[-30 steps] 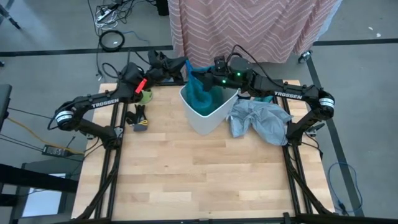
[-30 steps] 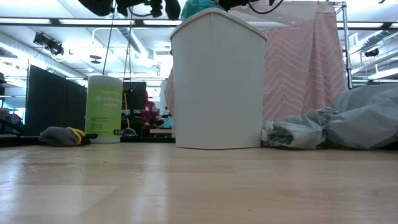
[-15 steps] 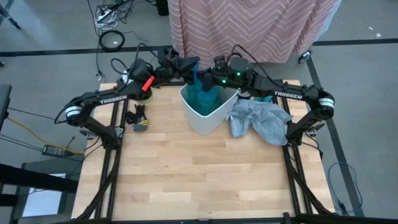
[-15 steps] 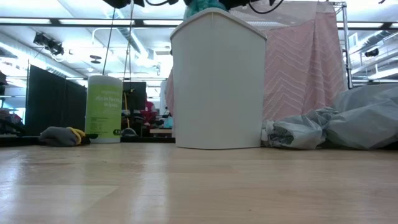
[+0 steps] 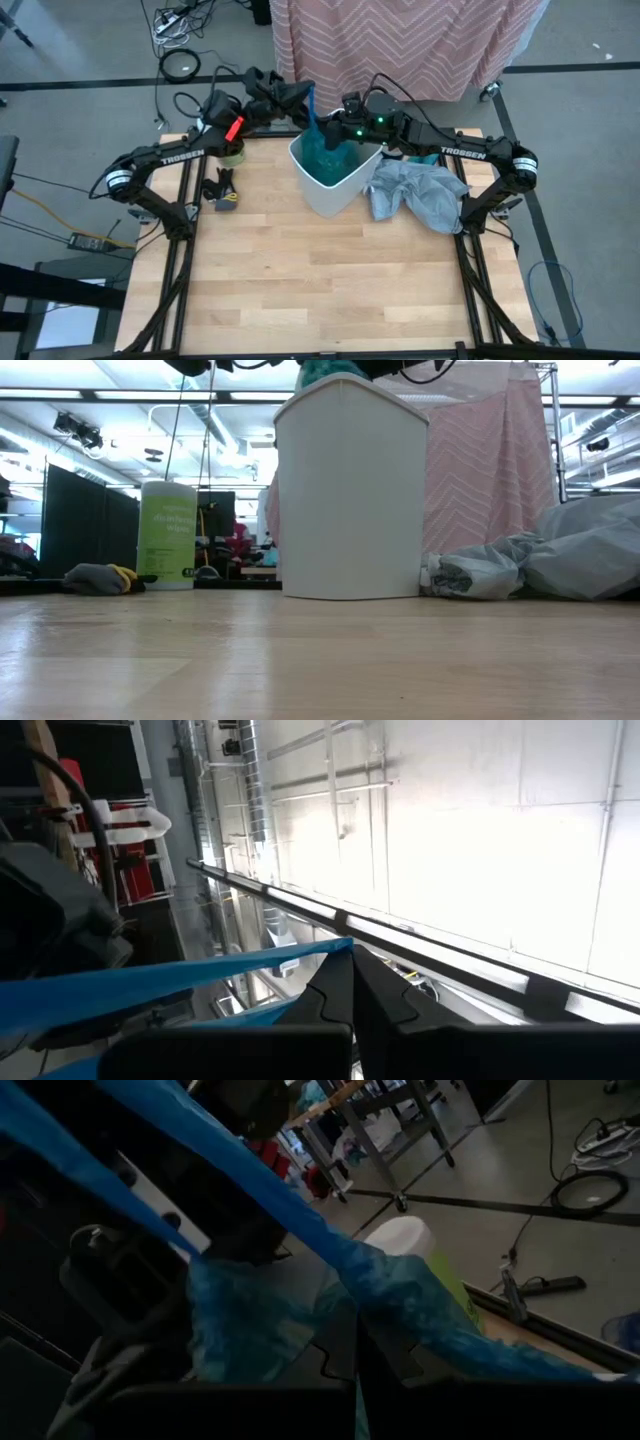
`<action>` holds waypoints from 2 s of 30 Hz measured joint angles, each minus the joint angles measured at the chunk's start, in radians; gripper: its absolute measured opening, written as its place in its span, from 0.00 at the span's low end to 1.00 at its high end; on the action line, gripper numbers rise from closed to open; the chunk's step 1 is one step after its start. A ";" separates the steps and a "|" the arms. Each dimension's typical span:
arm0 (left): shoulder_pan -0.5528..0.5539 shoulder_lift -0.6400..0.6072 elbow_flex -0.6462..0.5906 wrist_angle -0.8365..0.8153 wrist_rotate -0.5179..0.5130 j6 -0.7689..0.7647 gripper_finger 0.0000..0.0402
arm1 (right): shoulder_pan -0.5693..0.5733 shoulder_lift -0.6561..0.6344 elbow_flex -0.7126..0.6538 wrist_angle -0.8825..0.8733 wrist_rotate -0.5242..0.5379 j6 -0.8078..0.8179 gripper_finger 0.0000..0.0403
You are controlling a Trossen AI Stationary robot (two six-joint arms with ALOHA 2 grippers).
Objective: Place trash/remove bag and relplace
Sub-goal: Close the trash bag
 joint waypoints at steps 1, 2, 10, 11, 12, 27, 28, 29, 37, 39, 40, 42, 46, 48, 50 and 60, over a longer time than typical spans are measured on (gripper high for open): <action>0.000 0.000 0.000 0.002 0.000 -0.004 0.01 | 0.000 0.000 0.000 0.001 0.000 -0.001 0.00; 0.000 0.000 0.000 0.006 0.000 -0.014 0.01 | 0.000 0.000 0.000 0.001 0.000 -0.001 0.00; 0.000 0.000 0.000 0.016 0.030 -0.027 0.01 | 0.000 -0.004 0.000 0.062 0.007 0.009 0.00; 0.000 0.000 0.000 0.016 0.033 -0.027 0.01 | 0.000 -0.009 0.000 0.077 0.008 0.009 0.00; -0.001 0.000 0.000 0.016 0.036 -0.027 0.01 | -0.001 -0.011 0.000 0.095 0.008 0.010 0.00; 0.099 -0.001 0.000 0.071 0.087 -0.021 0.01 | -0.006 -0.100 0.000 0.100 0.052 0.023 0.00; 0.097 -0.001 0.000 0.055 0.105 -0.013 0.01 | -0.006 -0.115 0.000 0.108 0.062 0.016 0.00; 0.094 -0.001 0.000 0.036 0.112 0.002 0.01 | -0.006 -0.129 0.000 0.117 0.071 0.008 0.00; 0.035 0.001 0.000 -0.122 0.165 0.121 0.01 | -0.006 -0.176 0.000 0.165 0.104 -0.023 0.00; 0.030 0.002 0.000 -0.147 0.162 0.146 0.01 | -0.003 -0.171 0.000 0.169 0.103 -0.017 0.00; 0.030 0.002 0.000 -0.151 0.162 0.157 0.01 | 0.005 -0.167 0.000 0.175 0.100 -0.017 0.00; 0.030 0.002 0.000 -0.150 0.163 0.163 0.01 | 0.015 -0.163 0.000 0.169 0.096 -0.017 0.00; 0.029 0.002 0.000 -0.151 0.162 0.165 0.01 | 0.035 -0.148 0.000 0.208 0.090 -0.011 0.00; 0.030 0.002 0.000 -0.155 0.159 0.165 0.01 | 0.041 -0.138 0.000 0.252 0.084 -0.006 0.00; 0.029 0.002 0.000 -0.158 0.159 0.165 0.01 | 0.042 -0.136 0.000 0.273 0.080 -0.001 0.00; 0.007 0.002 -0.001 -0.191 0.126 0.191 0.01 | 0.042 -0.136 0.000 0.337 0.056 0.002 0.00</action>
